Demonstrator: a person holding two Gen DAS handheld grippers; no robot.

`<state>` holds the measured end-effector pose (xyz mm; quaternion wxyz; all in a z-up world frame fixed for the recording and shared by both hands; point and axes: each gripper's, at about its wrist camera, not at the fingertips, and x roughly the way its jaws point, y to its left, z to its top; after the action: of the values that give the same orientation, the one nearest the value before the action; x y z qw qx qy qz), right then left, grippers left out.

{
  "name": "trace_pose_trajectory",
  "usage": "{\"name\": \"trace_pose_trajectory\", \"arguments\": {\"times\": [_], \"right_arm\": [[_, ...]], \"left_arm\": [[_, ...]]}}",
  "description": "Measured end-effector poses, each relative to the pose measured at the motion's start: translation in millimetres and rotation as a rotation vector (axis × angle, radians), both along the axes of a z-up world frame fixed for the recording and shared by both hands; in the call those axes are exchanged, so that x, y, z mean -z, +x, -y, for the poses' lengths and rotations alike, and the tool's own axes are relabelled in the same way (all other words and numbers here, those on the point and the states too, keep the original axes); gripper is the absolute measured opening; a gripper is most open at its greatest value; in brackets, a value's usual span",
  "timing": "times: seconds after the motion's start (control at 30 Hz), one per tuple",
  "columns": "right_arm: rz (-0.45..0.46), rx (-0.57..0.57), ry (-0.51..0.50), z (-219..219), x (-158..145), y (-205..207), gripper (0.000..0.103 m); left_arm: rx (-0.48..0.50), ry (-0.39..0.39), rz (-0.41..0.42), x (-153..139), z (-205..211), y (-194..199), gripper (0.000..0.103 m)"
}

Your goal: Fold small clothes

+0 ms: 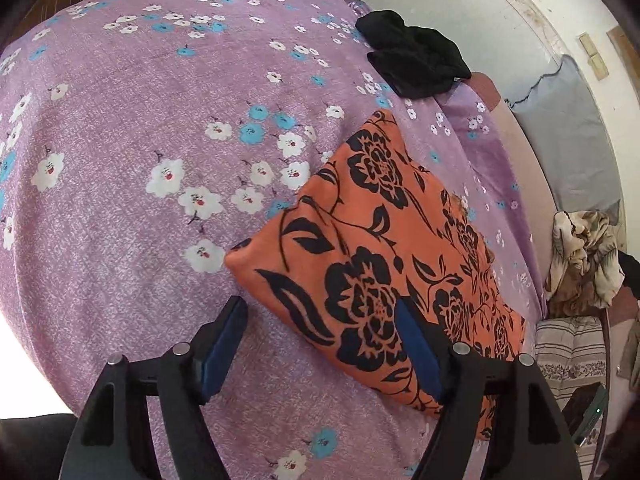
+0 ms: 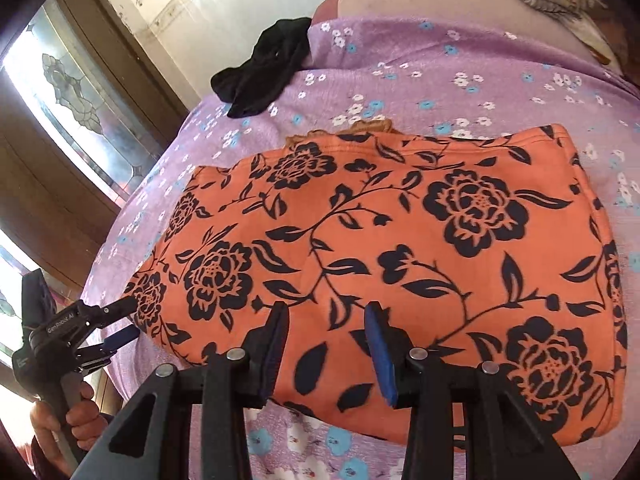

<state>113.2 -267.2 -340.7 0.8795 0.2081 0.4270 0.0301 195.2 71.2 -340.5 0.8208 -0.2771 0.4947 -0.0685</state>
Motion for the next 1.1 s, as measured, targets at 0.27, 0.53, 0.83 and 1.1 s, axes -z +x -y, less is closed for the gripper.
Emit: {"name": "trace_pose_trajectory", "arguments": {"times": [0.27,0.53,0.83,1.1], "right_arm": [[-0.055,0.064,0.135,20.9,25.8,20.2,0.043],[-0.068,0.07,0.195,28.0,27.1,22.8,0.043],[-0.128,0.066,0.394,57.0,30.0,23.6,0.043],[-0.035,0.121,0.517,93.3,21.2,23.4,0.054]], "left_arm": [[0.005,0.145,0.085,1.4,31.2,29.1,0.035],[0.025,0.266,0.166,-11.0,50.7,27.0,0.029],[0.179,0.411,0.38,-64.1,109.2,10.1,0.021],[0.638,0.418,0.498,-43.4,231.3,-21.3,0.024]]}}
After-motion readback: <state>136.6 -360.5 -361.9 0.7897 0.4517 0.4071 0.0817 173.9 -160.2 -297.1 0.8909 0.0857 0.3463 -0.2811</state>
